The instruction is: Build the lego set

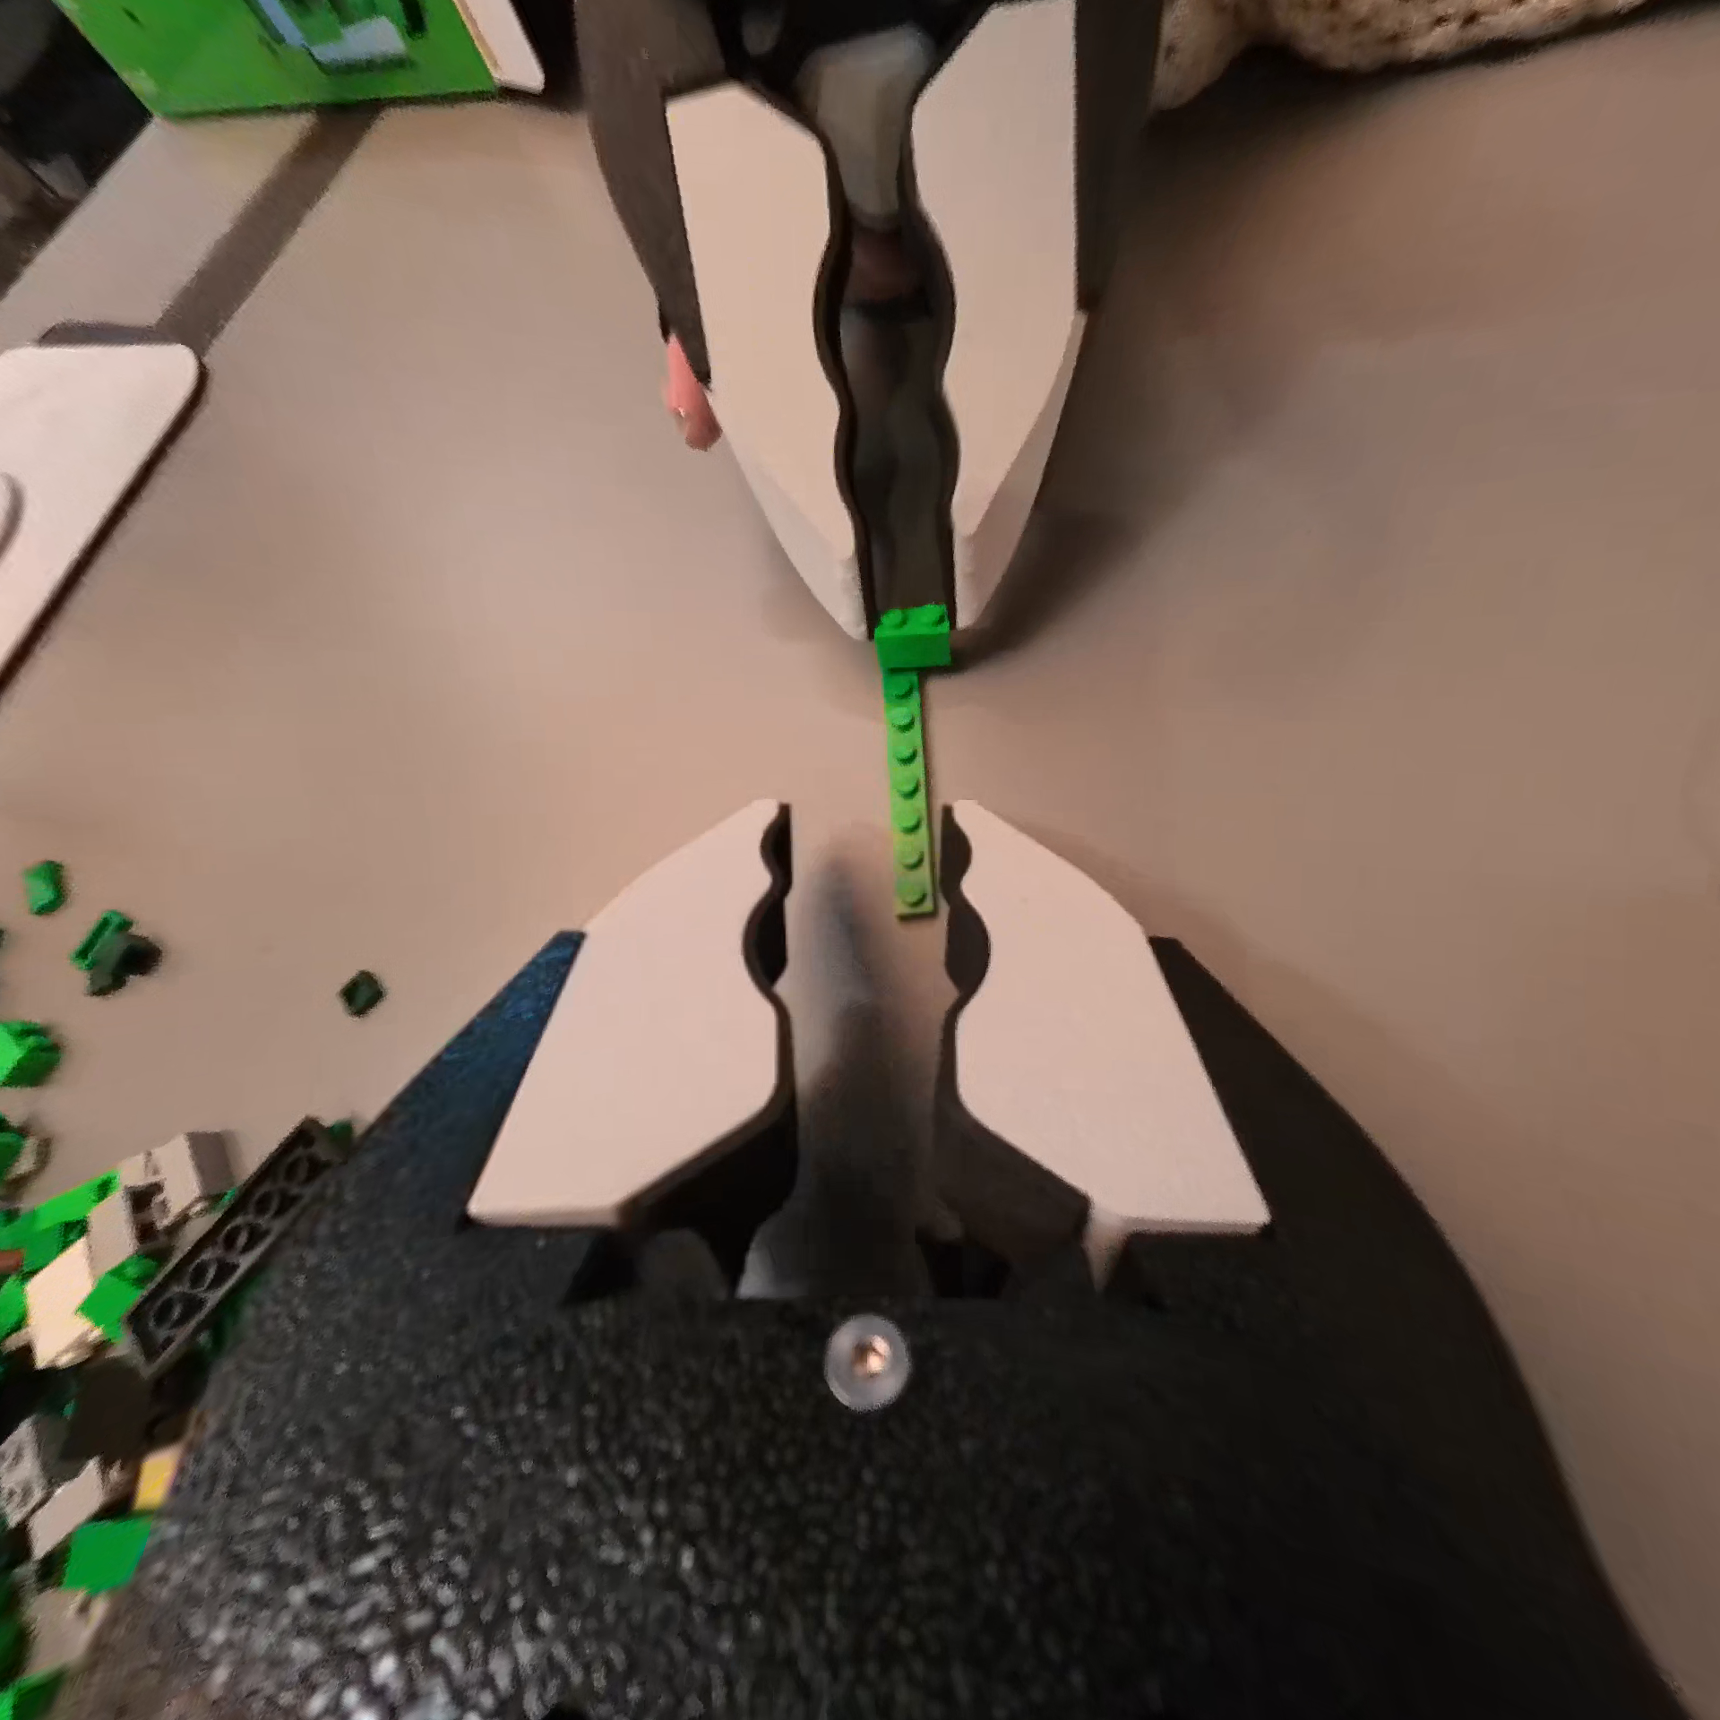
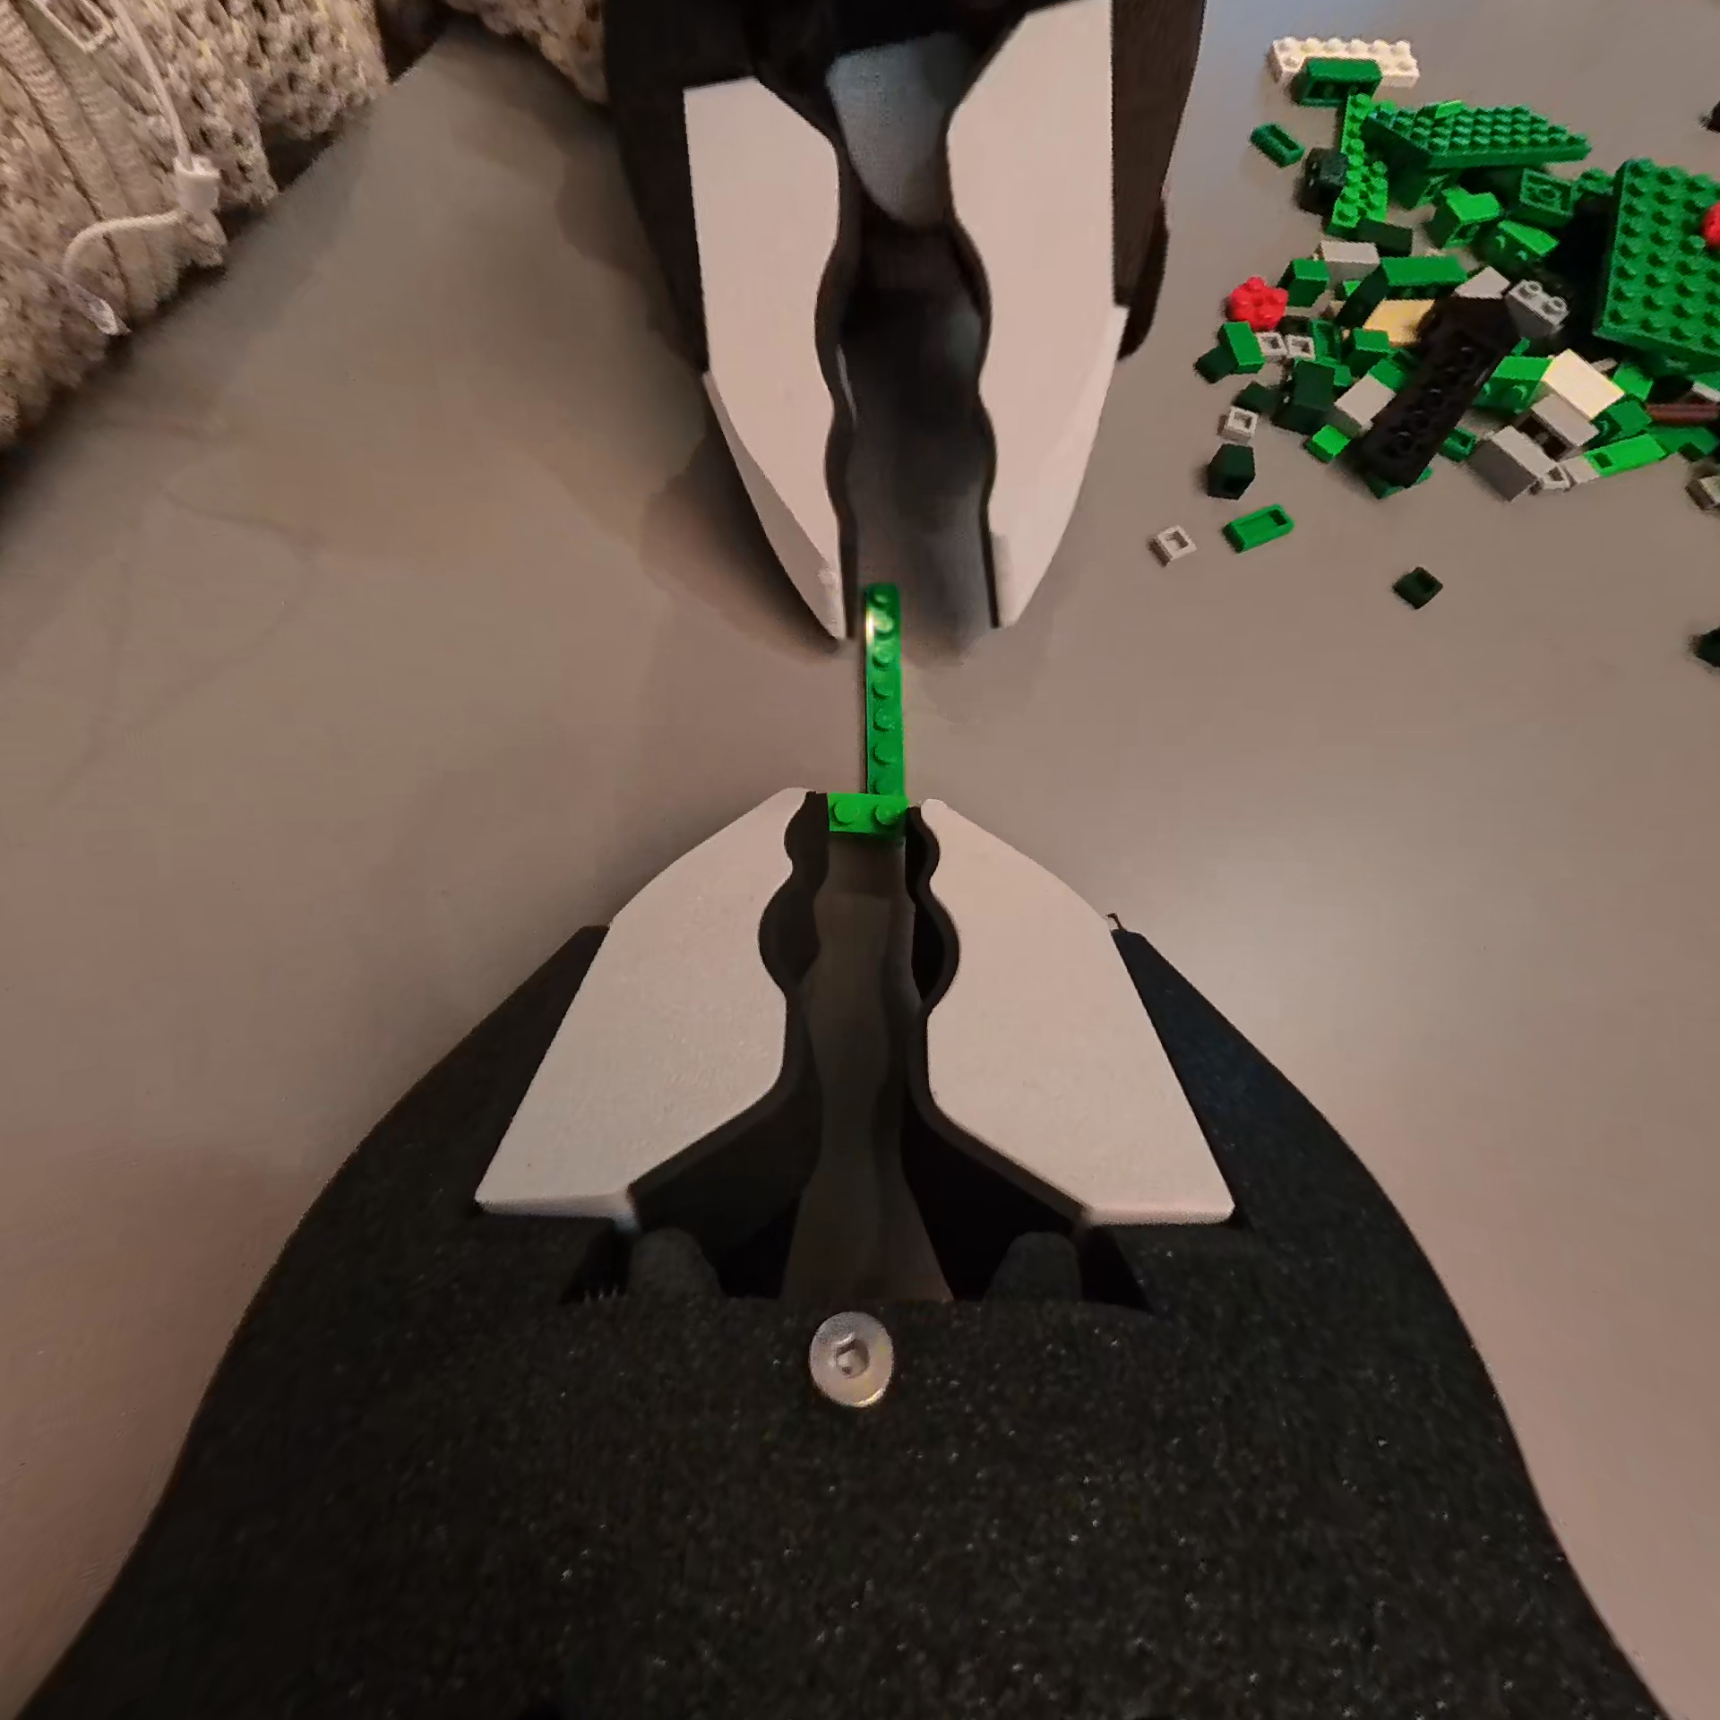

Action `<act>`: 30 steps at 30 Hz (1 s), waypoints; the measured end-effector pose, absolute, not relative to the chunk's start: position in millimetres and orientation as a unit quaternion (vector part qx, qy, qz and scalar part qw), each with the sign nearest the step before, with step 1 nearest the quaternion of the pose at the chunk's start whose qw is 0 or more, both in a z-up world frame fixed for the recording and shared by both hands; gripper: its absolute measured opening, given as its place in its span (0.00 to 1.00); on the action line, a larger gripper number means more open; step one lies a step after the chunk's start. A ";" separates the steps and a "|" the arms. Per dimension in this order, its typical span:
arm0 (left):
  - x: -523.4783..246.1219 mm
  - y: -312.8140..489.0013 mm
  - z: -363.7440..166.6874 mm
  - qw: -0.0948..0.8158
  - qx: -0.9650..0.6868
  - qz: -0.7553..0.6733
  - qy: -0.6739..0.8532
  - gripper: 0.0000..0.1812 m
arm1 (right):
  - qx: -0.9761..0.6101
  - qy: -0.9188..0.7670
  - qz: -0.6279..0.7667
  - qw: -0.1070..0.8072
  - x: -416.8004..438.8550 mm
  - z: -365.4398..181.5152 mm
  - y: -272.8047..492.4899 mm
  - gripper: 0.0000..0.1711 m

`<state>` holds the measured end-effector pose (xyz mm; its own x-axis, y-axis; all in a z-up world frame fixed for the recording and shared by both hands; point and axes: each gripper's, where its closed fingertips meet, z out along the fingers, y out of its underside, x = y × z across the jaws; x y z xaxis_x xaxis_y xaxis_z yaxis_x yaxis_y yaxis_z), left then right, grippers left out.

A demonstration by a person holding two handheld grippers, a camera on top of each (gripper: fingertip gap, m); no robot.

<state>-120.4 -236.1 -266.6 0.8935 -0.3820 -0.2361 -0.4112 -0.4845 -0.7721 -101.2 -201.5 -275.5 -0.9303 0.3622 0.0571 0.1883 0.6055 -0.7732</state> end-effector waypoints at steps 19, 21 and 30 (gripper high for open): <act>-104.3 -218.2 -277.0 0.408 -0.881 -0.023 0.237 0.03 | -0.160 -0.885 0.423 0.108 -96.3 -273.5 -197.6 0.09; -102.3 -219.4 -276.8 0.421 -0.875 -0.024 0.239 0.03 | -0.153 -0.887 0.423 0.103 -93.6 -273.9 -199.3 0.09; -102.5 -219.3 -277.1 0.434 -0.862 0.016 0.260 0.03 | -0.145 -0.888 0.420 0.122 -91.2 -273.7 -207.1 0.09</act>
<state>-102.5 -219.3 -277.1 0.8644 -0.4339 -0.2540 -0.4625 -0.4881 -0.7401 -91.2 -207.1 -273.7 -0.9278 0.3607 0.0955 0.1550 0.6054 -0.7807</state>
